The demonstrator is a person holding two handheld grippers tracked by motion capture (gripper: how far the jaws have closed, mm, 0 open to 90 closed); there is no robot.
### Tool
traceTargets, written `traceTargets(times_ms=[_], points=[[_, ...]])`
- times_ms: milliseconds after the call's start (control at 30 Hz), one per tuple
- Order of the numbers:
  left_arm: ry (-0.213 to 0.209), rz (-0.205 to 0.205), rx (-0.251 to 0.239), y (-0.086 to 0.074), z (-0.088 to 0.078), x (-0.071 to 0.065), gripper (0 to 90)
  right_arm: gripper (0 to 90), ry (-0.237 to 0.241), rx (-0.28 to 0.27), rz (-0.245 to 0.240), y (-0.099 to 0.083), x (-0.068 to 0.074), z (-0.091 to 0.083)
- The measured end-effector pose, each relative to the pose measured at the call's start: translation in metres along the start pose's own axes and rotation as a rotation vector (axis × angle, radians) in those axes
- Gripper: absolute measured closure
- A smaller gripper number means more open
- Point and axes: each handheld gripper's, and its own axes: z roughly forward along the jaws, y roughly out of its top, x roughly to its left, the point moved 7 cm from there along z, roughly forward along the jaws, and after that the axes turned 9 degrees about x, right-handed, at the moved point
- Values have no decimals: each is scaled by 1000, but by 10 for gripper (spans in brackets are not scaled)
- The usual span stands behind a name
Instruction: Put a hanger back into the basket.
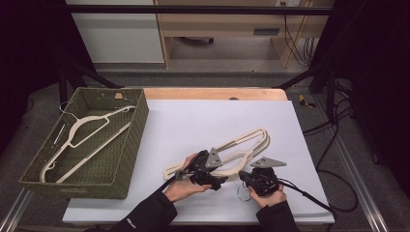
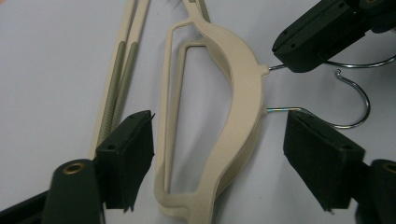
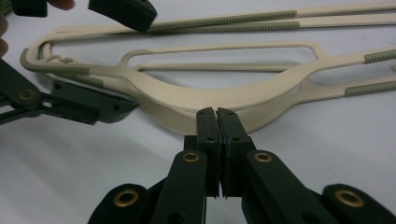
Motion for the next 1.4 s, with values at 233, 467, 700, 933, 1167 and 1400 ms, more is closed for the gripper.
traceTargets(times_ms=[233,467,700,933,1167,1400], points=[[-5,36,35,10,16,-7,399,891,-9,-1,-2,1,1,-2],[-10,63,75,14,31,-10,501,891,-10,-3,-14,2,1,-3],[-41,66,95,13,33,-12,652,891,-14,2,-21,2,2,-5],[-14,102,114,13,31,-14,685,890,-9,2,-23,2,3,-5],[-9,116,109,14,26,-15,700,826,11,-75,-30,10,1,-22],[-1,128,108,15,17,-13,715,645,-25,-219,-51,21,-20,-57]])
